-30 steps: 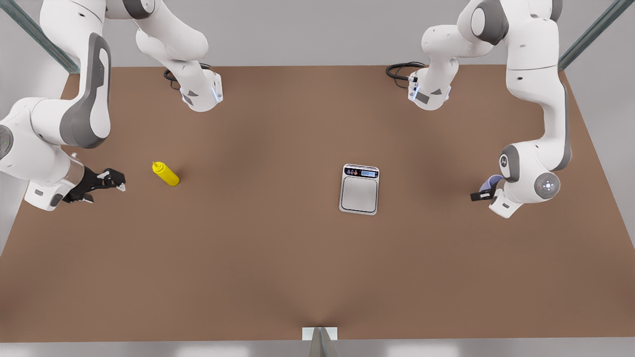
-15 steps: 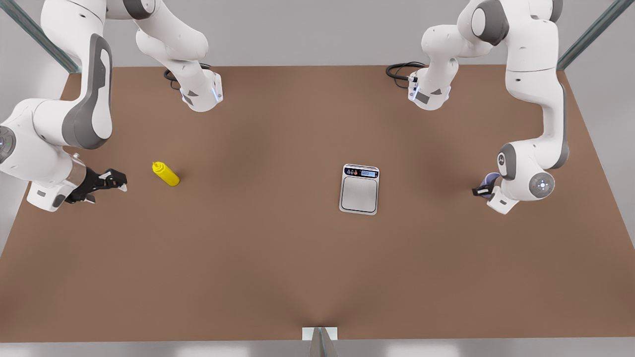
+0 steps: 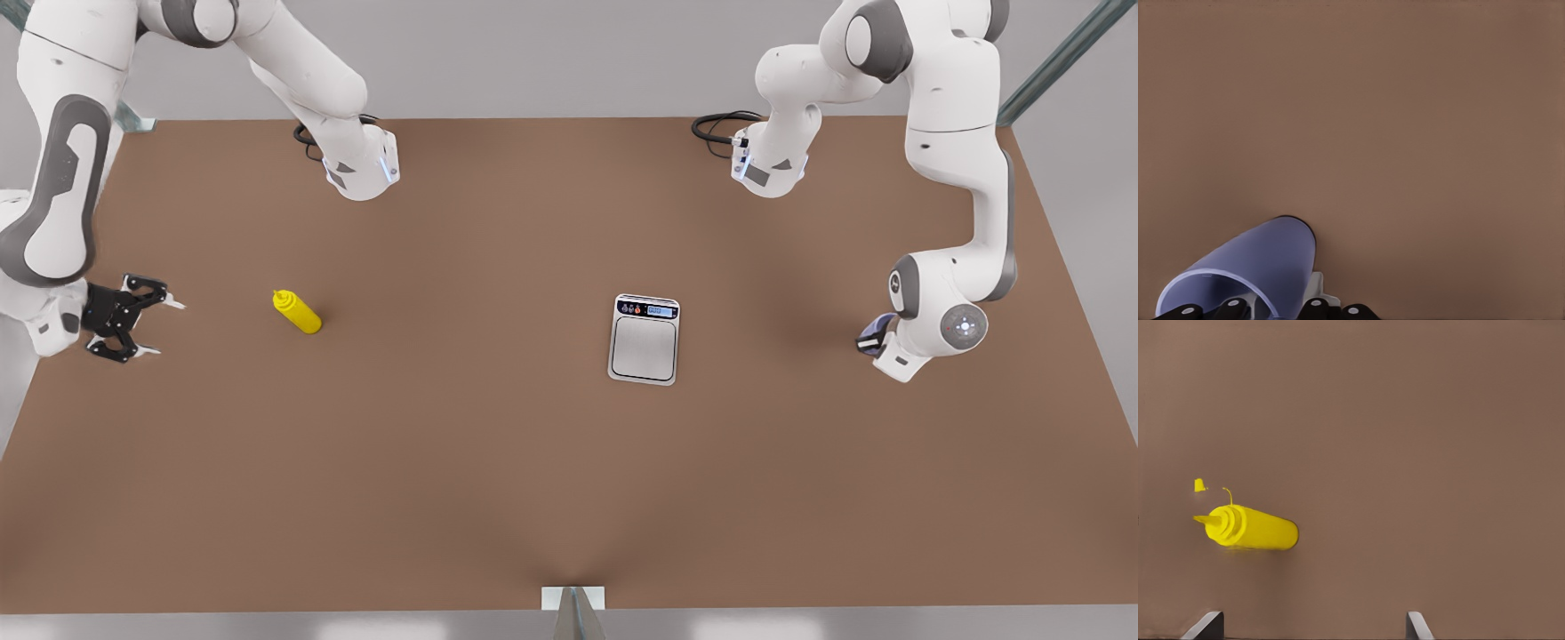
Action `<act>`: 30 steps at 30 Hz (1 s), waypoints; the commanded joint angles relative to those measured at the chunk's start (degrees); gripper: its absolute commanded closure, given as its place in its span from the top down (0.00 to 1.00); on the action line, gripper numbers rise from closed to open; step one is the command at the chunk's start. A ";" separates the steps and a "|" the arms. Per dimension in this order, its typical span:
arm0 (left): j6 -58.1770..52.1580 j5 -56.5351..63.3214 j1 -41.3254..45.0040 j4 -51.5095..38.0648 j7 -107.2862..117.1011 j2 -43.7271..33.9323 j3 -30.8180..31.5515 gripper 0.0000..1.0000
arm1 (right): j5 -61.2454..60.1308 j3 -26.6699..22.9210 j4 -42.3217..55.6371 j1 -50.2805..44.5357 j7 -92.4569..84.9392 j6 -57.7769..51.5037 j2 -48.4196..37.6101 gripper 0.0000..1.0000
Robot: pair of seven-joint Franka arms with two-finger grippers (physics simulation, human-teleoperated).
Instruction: Move cup to the weight, pick up sauce bottle, pour sauce
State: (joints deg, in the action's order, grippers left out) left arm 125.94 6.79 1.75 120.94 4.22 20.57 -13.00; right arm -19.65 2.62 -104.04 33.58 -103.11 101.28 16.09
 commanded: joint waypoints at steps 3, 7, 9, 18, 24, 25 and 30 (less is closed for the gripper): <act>0.00 0.07 0.01 0.00 0.00 0.09 -0.01 0.22 | -8.29 0.10 -2.75 3.16 -17.03 -2.67 6.67 1.00; 0.00 0.07 0.01 -0.18 0.00 -0.09 0.08 0.21 | -12.96 0.10 -2.57 6.50 -30.40 -6.27 16.52 1.00; 0.00 0.07 0.01 -0.18 0.00 -0.09 0.08 0.21 | -14.19 0.02 -3.45 8.17 -32.24 -6.98 18.45 1.00; -0.09 -0.89 0.01 -1.05 0.18 -2.90 0.34 0.21 | -23.42 0.36 -13.12 12.91 -41.74 -6.19 16.34 1.00; 2.11 -5.55 0.01 -4.04 0.26 -2.90 3.95 0.21 | -23.33 0.54 -14.08 8.08 -43.06 -6.54 16.96 1.00; 2.73 -7.22 0.10 -4.04 0.26 -2.99 5.44 0.21 | -23.24 0.54 -14.09 7.90 -43.23 -6.54 17.22 1.00; 3.78 -9.51 0.80 -4.22 0.35 -3.08 8.17 0.21 | -23.15 0.54 -15.40 6.41 -43.50 -6.45 17.40 1.00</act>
State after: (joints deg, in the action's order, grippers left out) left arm 129.76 5.06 3.19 116.48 4.93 17.52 -4.85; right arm -42.80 3.16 -119.36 39.15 -146.60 94.83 33.62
